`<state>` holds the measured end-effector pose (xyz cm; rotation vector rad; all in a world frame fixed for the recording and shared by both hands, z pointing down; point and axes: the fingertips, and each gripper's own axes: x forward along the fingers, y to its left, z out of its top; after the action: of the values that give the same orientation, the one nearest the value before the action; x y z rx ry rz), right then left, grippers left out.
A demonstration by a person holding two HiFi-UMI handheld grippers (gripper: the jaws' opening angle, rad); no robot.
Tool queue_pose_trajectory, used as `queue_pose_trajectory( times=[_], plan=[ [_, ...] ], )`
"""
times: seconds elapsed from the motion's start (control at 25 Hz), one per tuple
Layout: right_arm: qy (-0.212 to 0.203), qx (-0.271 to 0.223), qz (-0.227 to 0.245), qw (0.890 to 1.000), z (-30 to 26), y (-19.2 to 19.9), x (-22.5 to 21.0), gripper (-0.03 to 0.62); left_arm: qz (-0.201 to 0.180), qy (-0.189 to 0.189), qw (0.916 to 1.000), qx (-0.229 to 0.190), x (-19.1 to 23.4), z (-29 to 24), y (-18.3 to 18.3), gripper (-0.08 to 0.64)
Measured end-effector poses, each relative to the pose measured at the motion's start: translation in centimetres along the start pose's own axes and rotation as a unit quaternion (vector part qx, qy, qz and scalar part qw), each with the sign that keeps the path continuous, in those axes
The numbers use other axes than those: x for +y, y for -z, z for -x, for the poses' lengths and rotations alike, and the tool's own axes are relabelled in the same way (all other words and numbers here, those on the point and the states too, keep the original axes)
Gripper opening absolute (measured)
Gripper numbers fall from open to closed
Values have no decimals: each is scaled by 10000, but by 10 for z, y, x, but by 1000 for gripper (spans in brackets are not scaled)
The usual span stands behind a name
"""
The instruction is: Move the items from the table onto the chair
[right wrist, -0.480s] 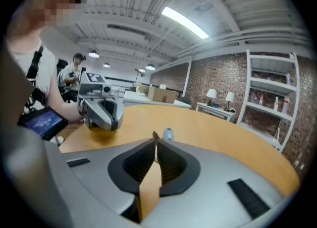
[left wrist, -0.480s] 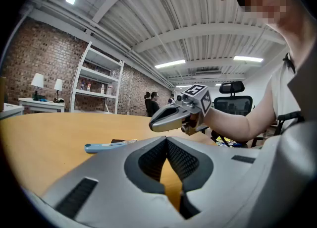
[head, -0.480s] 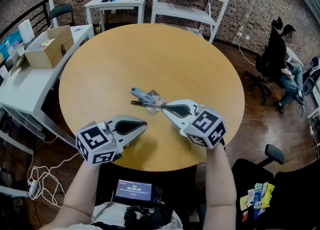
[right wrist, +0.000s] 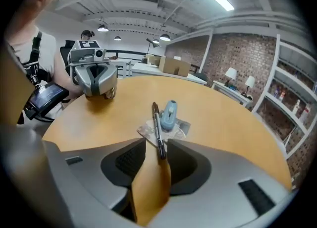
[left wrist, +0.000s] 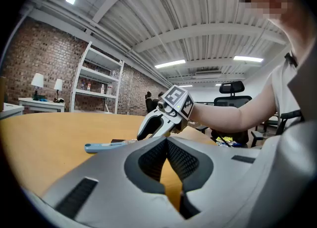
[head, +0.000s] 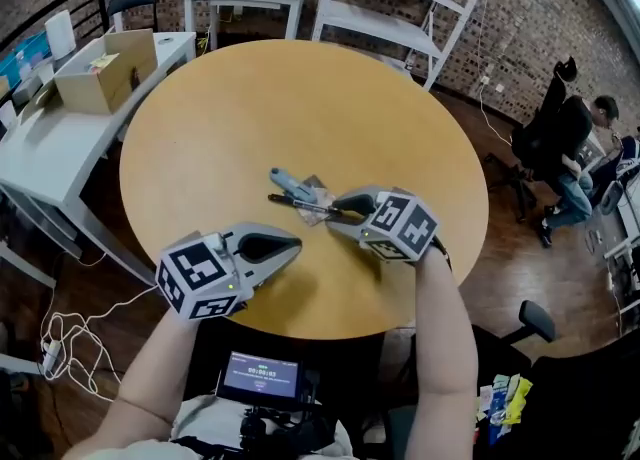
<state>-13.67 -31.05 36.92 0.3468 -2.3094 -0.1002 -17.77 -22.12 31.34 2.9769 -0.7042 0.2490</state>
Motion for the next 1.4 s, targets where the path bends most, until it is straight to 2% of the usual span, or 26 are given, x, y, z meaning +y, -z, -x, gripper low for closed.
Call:
queue_pose_trajectory(
  times=[0.12, 0.16, 0.2, 0.4, 0.56, 0.72, 0.84, 0.92, 1.04, 1.4],
  plan=[
    [-381, -126, -381, 9985, -2, 3, 5, 102, 10, 29, 10000, -48, -1, -2, 1, 0],
    [-445, -176, -475, 9977, -2, 4, 6, 48, 12, 36, 10000, -54, -1, -2, 2, 0],
    [-465, -204, -529, 9973, -2, 4, 6, 43, 11, 38, 10000, -55, -1, -2, 2, 0],
    [-173, -316, -532, 9979, 6, -1, 4, 40, 1, 12, 10000, 1, 0, 0, 1, 0],
    [63, -1001, -688, 9926, 29, -14, 13, 40, 20, 20, 10000, -22, 0, 0, 3, 0],
    [320, -1851, -865, 9784, 59, -22, 37, 39, 16, 18, 10000, -47, 1, 1, 2, 0],
    [658, -2551, -1101, 9584, 87, -26, 51, 38, 14, 27, 10000, -63, 2, 2, 2, 0],
    [868, -2824, -1248, 9472, 101, -23, 56, 38, 34, 13, 10000, -50, 3, 4, 3, 0],
    [1081, -2896, -1391, 9408, 115, -7, 57, 38, 47, -8, 10000, -44, 3, 3, 3, 3],
    [1299, -3175, -1843, 9211, 138, 18, 76, 38, 24, 189, 9998, -24, -23, -31, -1, 2]
  ],
)
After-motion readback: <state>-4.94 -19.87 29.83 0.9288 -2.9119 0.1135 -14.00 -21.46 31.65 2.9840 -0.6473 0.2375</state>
